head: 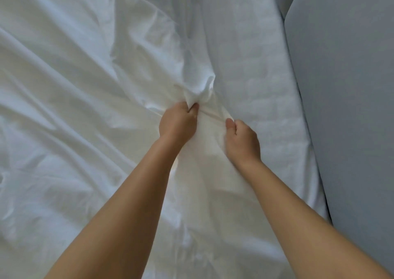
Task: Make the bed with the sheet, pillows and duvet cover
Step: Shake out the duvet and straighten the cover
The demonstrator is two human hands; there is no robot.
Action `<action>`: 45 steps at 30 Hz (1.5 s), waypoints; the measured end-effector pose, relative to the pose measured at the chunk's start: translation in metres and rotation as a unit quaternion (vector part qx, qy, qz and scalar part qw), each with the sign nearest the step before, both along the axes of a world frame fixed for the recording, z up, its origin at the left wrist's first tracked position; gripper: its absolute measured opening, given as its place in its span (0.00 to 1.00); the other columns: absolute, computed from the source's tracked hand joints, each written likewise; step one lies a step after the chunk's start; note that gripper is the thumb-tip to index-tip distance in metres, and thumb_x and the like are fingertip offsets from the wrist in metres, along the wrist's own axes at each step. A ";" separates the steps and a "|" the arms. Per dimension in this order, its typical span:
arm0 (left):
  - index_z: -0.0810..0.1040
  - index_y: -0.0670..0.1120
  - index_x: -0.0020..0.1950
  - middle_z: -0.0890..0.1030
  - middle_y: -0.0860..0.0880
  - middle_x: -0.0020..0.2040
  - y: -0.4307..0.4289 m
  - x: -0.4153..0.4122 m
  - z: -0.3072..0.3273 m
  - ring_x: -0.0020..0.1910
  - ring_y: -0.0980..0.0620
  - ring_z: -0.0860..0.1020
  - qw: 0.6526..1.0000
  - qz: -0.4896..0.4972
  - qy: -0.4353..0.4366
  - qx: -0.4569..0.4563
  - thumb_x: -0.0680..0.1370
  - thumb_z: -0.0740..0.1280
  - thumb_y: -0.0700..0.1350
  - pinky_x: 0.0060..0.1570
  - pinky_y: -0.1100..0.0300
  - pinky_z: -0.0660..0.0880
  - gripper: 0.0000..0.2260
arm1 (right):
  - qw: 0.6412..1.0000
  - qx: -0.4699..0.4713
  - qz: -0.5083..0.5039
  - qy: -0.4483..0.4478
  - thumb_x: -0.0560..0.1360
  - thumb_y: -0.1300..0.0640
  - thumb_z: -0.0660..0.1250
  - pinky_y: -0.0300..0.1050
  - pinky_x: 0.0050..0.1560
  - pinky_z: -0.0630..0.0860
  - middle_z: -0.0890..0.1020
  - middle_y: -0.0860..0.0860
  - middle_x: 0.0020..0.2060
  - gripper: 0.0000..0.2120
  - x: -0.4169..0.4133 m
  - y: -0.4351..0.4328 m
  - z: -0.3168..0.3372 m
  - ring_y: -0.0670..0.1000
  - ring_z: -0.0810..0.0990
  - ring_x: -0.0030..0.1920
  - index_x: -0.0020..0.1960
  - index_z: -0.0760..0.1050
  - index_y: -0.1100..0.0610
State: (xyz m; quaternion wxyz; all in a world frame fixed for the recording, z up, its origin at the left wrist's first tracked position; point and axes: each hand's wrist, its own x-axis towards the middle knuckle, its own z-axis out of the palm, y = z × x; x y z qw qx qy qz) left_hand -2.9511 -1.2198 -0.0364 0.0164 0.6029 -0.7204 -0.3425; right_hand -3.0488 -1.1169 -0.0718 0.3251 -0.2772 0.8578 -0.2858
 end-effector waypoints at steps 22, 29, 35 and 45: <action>0.66 0.45 0.26 0.73 0.50 0.25 0.031 -0.029 0.067 0.34 0.43 0.76 0.997 -0.038 0.069 -0.001 0.79 0.59 0.54 0.34 0.56 0.69 0.24 | 0.950 -0.245 -0.191 0.043 0.78 0.49 0.62 0.32 0.25 0.62 0.69 0.45 0.21 0.22 -0.061 0.042 0.082 0.40 0.66 0.23 0.28 0.64 0.56; 0.77 0.42 0.44 0.80 0.39 0.50 0.064 -0.108 -0.021 0.50 0.39 0.78 0.982 -0.173 -0.046 0.058 0.81 0.53 0.49 0.48 0.53 0.72 0.17 | 0.962 -0.076 -0.207 0.161 0.77 0.54 0.64 0.49 0.37 0.65 0.78 0.61 0.37 0.12 -0.079 0.079 0.016 0.62 0.76 0.40 0.42 0.67 0.61; 0.77 0.42 0.56 0.80 0.40 0.55 0.052 -0.096 -0.078 0.55 0.40 0.77 0.977 -0.150 -0.119 0.096 0.80 0.54 0.55 0.51 0.52 0.73 0.20 | 0.968 0.104 -0.148 0.174 0.79 0.56 0.60 0.54 0.50 0.66 0.75 0.65 0.54 0.12 -0.082 0.059 -0.057 0.64 0.73 0.56 0.55 0.71 0.66; 0.71 0.43 0.38 0.72 0.49 0.32 -0.093 -0.105 -0.040 0.36 0.46 0.72 0.996 0.065 -0.010 -0.054 0.77 0.58 0.62 0.29 0.57 0.60 0.22 | 0.997 -0.039 -0.031 0.058 0.77 0.44 0.61 0.49 0.54 0.69 0.74 0.55 0.54 0.21 -0.124 -0.087 -0.011 0.57 0.72 0.56 0.57 0.72 0.61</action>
